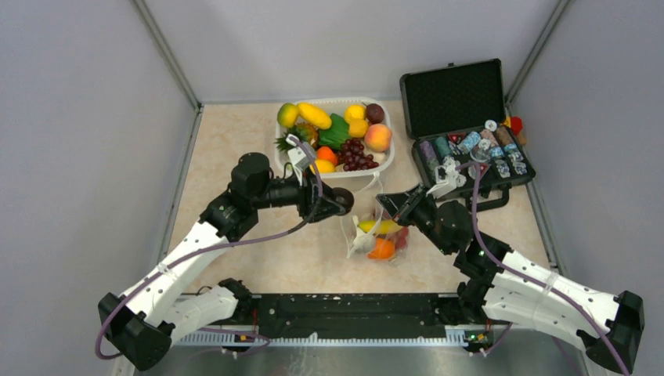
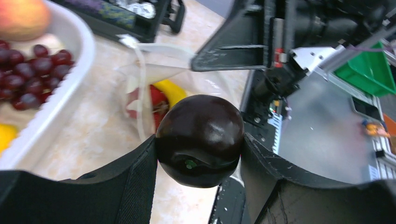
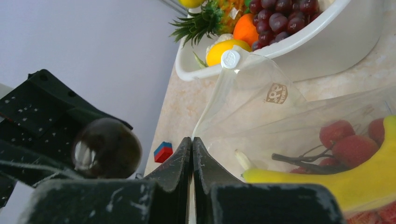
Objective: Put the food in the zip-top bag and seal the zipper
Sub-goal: Pick up the fake fruit from the zipper food storage bag, then place the fake fruit in the zipper food storage bag.
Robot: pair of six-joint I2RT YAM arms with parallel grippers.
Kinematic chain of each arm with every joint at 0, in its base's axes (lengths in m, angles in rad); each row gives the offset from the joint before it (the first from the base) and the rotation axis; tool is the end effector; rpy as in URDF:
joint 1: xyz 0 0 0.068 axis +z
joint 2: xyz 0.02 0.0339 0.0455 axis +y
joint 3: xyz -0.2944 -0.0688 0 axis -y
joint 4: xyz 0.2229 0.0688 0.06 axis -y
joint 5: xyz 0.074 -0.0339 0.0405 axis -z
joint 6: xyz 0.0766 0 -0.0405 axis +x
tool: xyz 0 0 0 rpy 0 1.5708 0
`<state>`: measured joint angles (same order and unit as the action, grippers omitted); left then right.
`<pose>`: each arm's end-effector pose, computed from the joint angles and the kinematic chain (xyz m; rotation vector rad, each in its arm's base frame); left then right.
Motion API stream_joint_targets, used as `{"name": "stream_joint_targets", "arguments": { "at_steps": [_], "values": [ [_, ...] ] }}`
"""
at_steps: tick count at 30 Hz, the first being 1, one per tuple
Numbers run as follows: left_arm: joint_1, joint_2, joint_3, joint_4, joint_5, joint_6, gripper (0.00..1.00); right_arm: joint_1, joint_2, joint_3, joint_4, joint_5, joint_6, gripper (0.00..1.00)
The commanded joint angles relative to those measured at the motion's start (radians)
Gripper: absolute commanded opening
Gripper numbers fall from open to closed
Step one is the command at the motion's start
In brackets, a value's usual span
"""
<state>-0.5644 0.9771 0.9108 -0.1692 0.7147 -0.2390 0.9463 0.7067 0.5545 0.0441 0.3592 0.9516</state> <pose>0.1505 -0.1547 0.3719 0.8319 1.7266 -1.1986 0.1215 0.1225 0.3145 0.2944 1.7773 1.1088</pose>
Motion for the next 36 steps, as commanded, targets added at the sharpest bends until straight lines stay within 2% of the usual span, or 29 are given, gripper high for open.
{"name": "stream_joint_targets", "arguments": {
  "at_steps": [1, 4, 8, 16, 18, 27, 36],
  "values": [
    [-0.092, 0.002, 0.037, 0.018, 0.044, 0.08, 0.46, 0.006, 0.021, 0.045, 0.078, -0.033, -0.024, 0.0],
    [-0.177, 0.051, 0.062, -0.023, -0.039, 0.12, 0.45, 0.007, 0.018, 0.039, 0.092, -0.037, -0.02, 0.0],
    [-0.235, 0.112, 0.074, -0.048, -0.214, 0.11, 0.4, 0.007, 0.018, 0.035, 0.114, -0.055, -0.021, 0.0],
    [-0.297, 0.204, 0.102, -0.085, -0.362, 0.109, 0.41, 0.006, 0.021, 0.035, 0.132, -0.079, -0.026, 0.0],
    [-0.304, 0.219, 0.107, -0.054, -0.41, 0.077, 0.43, 0.006, 0.02, 0.033, 0.138, -0.085, -0.027, 0.0],
    [-0.335, 0.347, 0.189, 0.001, -0.454, 0.073, 0.52, 0.007, -0.006, 0.025, 0.14, -0.084, -0.019, 0.0],
    [-0.357, 0.388, 0.144, 0.122, -0.582, 0.058, 0.62, 0.006, -0.032, 0.018, 0.127, -0.069, -0.008, 0.0]
  ]
}}
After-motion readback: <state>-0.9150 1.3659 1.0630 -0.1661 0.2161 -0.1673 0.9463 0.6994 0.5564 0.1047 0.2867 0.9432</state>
